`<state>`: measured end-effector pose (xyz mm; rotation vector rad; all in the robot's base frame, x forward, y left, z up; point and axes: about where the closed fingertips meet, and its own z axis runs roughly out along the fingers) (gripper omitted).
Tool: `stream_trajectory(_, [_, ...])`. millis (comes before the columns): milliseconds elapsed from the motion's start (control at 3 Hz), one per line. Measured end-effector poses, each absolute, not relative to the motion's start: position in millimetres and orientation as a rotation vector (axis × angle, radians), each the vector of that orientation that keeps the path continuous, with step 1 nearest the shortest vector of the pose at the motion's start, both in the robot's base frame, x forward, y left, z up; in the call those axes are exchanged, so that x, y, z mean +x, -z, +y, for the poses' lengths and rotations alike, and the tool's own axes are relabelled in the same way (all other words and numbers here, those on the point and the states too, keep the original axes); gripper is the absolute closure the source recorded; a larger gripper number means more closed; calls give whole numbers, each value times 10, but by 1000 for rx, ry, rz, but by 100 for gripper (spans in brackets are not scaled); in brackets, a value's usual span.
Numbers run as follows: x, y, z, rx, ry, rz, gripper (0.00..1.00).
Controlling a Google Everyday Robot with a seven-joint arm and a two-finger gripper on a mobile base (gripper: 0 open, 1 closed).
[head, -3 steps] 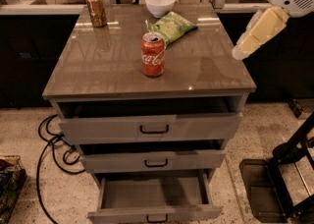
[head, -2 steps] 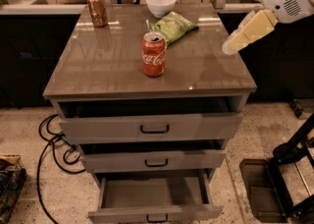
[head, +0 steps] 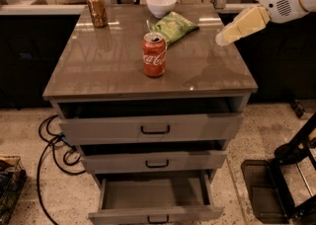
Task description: Place green jalapeno chip bag into bottom drawer
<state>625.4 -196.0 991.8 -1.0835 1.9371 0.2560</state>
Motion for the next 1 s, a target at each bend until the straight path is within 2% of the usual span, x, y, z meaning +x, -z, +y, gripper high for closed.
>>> stream_trajectory(333, [6342, -9865, -1889, -1065, -266, 1937, 0])
stream_trajectory(1000, [7188, -9473, -1327, -1047, -428, 1885, 0])
